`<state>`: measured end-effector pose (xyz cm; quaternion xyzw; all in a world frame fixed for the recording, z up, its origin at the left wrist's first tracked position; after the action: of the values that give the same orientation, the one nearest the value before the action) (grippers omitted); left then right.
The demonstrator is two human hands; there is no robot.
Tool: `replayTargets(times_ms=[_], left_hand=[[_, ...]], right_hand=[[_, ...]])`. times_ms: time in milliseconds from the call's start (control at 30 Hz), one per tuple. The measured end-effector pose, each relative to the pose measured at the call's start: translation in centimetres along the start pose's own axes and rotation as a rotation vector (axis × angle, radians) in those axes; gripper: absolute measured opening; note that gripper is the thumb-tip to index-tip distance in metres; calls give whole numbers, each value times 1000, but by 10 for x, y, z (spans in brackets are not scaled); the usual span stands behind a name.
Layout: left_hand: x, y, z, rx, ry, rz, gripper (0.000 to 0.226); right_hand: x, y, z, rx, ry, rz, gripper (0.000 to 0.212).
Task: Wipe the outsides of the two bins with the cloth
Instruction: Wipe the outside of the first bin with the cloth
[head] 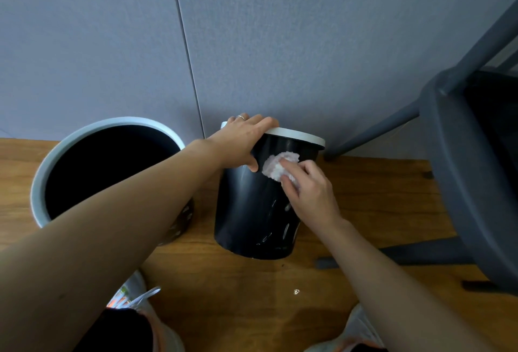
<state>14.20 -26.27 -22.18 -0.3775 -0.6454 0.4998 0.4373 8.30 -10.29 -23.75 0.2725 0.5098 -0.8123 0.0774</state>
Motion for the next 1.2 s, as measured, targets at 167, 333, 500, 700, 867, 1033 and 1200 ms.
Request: replayTargets(times_ms=[167, 333, 500, 700, 867, 1033, 1200], left_hand=[[1, 0, 0, 6, 4, -5, 93], [-1, -1, 0, 1, -4, -2, 94], [-4, -1, 0, 5, -13, -17, 93], [-1, 0, 0, 12, -5, -5, 93], [-3, -1, 1, 5, -13, -9, 94], [-2, -1, 3, -5, -15, -6, 92], [0, -1, 3, -11, -16, 6, 94]], right_hand=[[13, -30, 32, 202, 17, -29, 25], [5, -8, 16, 26, -36, -37, 28], [-8, 16, -25, -185, -133, -10, 27], [13, -22, 23, 126, 41, -69, 21], [9, -10, 20, -37, -10, -95, 29], [-8, 19, -34, -326, -165, -73, 24], [3, 0, -2, -164, -96, -115, 27]])
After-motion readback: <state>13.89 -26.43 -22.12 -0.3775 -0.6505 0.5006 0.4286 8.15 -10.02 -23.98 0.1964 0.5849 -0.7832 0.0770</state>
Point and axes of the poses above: each hand's wrist, its own z-axis towards the middle knuckle, its own y-axis out of the palm, x = y × z, the point moved 7 cm from there along z, towards the middle knuckle, and after that the axes turned 6 degrees about z, right-handed, at the moved point
